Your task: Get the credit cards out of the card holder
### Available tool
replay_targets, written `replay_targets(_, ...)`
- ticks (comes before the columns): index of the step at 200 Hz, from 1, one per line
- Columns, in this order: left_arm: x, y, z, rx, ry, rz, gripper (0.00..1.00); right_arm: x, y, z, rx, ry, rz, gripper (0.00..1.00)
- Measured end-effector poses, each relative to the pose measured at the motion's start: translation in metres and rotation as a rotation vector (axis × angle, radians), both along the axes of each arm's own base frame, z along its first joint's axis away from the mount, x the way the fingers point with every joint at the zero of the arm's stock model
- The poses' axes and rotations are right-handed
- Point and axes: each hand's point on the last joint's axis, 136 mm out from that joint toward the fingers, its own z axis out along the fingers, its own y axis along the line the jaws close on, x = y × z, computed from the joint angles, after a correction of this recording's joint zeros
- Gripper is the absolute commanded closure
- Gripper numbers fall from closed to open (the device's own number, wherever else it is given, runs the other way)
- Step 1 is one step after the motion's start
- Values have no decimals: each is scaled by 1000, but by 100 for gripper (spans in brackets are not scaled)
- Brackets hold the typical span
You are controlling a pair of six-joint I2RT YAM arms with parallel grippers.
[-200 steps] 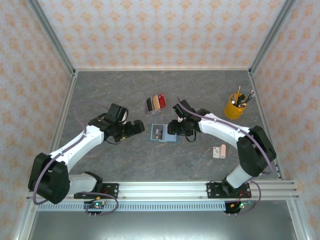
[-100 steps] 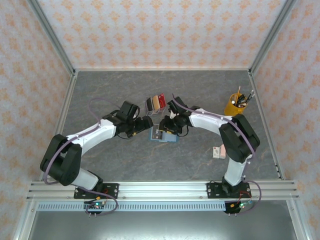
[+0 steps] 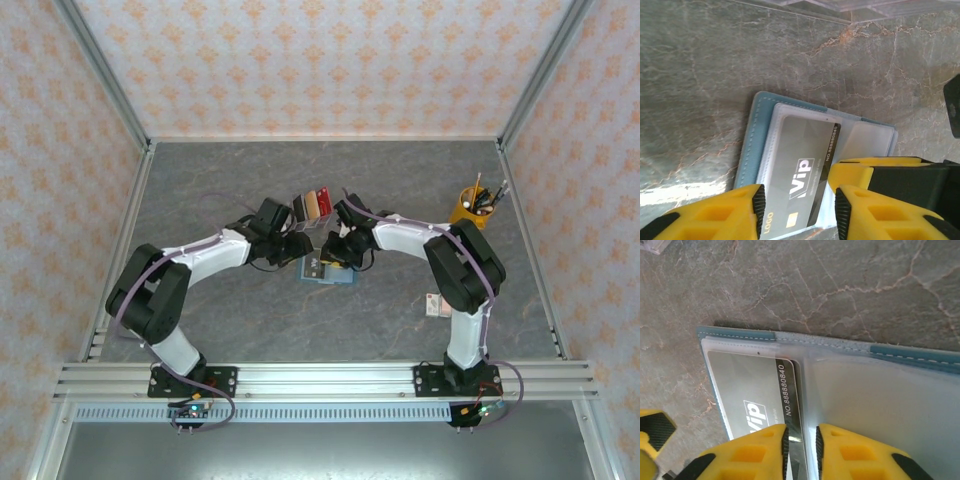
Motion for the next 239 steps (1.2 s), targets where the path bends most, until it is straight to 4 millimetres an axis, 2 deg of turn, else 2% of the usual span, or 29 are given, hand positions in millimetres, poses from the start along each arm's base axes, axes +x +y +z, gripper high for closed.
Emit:
replay_targets(45,4,-3,-12,9,28,-3,72,2,0,0,13,2,0,80)
replay_targets(126,1,5,-32,63,68,22,78,5,8,5,58,-26,35,82)
replay_targets(178,-2,8,-36,76,92,40,84,5,6,4,42,-32,38,82)
replay_targets(239,-4,12,-40,96,108,47,84,4,5,-2,31,-31,46,83)
